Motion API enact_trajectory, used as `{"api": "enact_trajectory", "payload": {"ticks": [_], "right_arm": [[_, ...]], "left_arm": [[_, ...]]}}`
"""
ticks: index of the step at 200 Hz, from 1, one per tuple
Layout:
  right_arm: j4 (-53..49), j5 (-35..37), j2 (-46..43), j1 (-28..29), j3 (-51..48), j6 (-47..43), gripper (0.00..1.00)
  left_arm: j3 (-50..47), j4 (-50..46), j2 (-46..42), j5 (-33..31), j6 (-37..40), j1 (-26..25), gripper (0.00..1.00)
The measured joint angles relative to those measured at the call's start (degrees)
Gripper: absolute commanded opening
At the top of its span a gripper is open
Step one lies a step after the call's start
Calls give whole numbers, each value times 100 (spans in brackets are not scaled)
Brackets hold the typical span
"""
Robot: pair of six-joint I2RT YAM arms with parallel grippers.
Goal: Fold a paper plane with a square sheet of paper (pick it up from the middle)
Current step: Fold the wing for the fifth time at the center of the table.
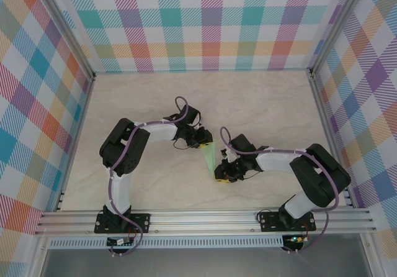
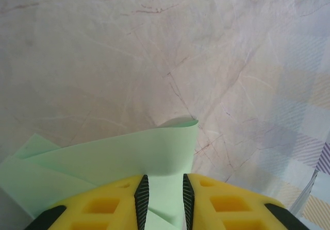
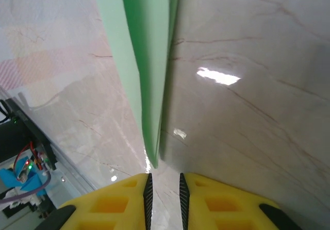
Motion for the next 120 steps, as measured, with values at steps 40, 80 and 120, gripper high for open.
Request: {"api": "enact_trajectory", "payload": {"ticks": [40, 80, 120], "right_arm": [[-258, 866, -505, -63, 0, 282, 33], [-363, 1792, -1209, -214, -221, 798, 46], [-542, 2540, -2006, -291, -533, 1163, 54]], "left_arm": [[129, -197, -28, -229, 9, -107, 36], [507, -918, -74, -776, 111, -267, 49], [833, -1829, -520, -1626, 199, -466, 55]]}}
